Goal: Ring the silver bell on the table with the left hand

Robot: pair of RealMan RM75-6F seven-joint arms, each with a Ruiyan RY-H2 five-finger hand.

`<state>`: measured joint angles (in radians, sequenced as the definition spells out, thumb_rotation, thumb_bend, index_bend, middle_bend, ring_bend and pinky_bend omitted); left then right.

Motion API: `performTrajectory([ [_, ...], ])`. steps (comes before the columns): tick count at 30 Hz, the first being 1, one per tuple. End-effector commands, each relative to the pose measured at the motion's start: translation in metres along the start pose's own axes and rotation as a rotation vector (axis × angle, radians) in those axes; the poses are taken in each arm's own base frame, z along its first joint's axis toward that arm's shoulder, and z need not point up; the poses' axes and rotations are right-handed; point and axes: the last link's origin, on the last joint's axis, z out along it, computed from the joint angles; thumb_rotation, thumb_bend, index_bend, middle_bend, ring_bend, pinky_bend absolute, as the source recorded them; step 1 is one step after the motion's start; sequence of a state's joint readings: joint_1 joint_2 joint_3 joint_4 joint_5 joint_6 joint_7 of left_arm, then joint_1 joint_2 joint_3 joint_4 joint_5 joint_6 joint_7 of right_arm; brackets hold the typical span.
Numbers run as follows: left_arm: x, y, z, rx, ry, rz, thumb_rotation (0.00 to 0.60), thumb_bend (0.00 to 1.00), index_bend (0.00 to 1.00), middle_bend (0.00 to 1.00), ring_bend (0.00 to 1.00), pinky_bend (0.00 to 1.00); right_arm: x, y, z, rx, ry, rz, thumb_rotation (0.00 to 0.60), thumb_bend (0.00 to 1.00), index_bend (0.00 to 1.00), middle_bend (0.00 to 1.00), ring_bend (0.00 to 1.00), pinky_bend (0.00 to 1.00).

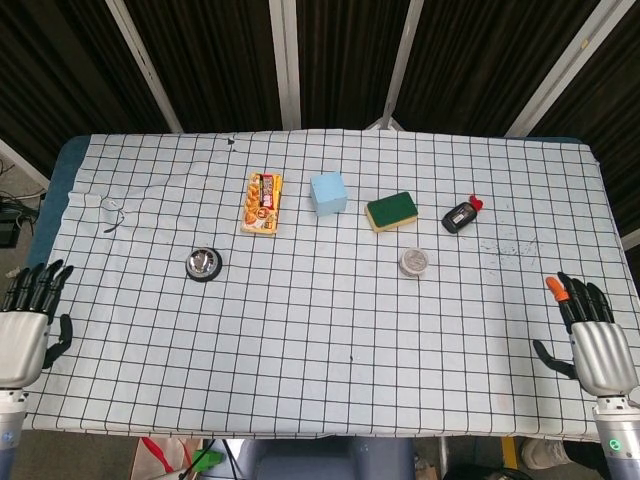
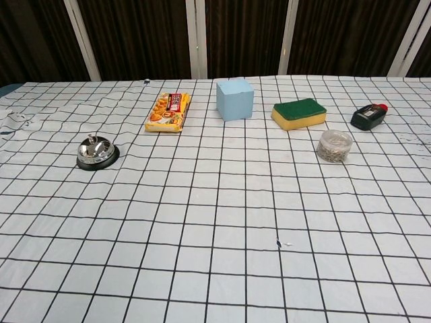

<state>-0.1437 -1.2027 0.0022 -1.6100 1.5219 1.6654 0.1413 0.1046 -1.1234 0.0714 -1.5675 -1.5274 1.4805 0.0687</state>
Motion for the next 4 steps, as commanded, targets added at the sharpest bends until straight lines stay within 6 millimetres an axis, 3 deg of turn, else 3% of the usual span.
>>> performTrajectory([
  [1, 0.0020, -0.0068, -0.0044, 0.016, 0.034, -0.012, 0.600, 0.87, 0.05, 0.04, 0.00, 0.00, -0.0013, -0.0016, 0.0001, 0.005, -0.006, 0.002, 0.600, 0.30, 0.08, 0.00, 0.02, 0.00],
  [4, 0.0017, -0.0123, -0.0039, 0.036, 0.019, -0.006, 0.600, 0.87, 0.05, 0.04, 0.00, 0.00, -0.0029, -0.0026, 0.0013, 0.008, -0.012, 0.000, 0.600, 0.30, 0.08, 0.00, 0.02, 0.00],
])
